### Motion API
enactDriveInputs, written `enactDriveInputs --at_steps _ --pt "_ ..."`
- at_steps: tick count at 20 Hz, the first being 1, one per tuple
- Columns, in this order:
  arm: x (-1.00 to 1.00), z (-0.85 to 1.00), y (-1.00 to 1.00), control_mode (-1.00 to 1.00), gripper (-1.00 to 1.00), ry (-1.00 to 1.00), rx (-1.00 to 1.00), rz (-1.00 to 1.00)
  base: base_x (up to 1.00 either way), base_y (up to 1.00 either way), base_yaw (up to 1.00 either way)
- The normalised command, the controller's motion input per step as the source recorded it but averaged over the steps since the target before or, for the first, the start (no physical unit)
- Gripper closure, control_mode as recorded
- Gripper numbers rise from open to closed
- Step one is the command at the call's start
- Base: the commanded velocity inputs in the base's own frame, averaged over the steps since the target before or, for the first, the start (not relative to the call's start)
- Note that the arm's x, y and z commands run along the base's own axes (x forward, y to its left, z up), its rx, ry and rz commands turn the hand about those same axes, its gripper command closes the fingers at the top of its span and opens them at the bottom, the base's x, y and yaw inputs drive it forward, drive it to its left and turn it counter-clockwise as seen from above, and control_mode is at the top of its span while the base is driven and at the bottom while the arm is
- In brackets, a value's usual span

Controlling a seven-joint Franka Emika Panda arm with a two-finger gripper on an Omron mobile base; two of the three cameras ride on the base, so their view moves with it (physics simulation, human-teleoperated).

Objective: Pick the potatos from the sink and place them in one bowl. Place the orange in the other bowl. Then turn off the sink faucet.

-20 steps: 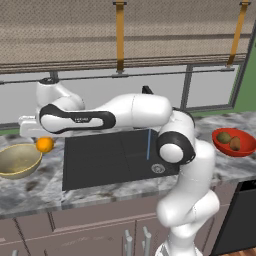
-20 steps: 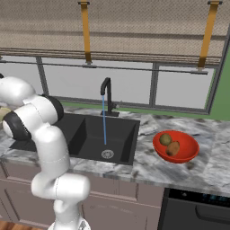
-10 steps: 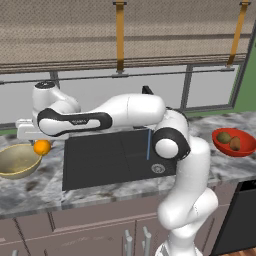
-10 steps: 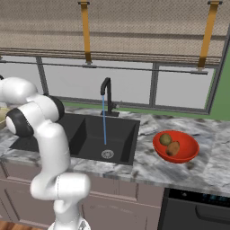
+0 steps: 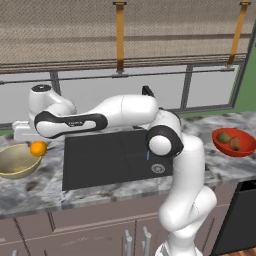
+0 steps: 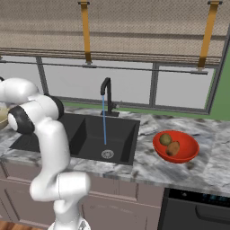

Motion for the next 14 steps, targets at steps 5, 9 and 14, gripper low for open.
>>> enactDriveInputs --at_steps 5,9,14 --pt "0.11 -0.12 0.14 -1.0 1.0 0.0 0.0 0.0 0.0 0.0 0.0" --pt "0.18 -0.12 0.13 -1.0 1.0 0.0 0.0 0.0 0.0 0.0 0.0" --pt "0.24 -0.13 0.16 -1.0 1.0 0.0 0.0 0.0 0.0 0.0 0.0"
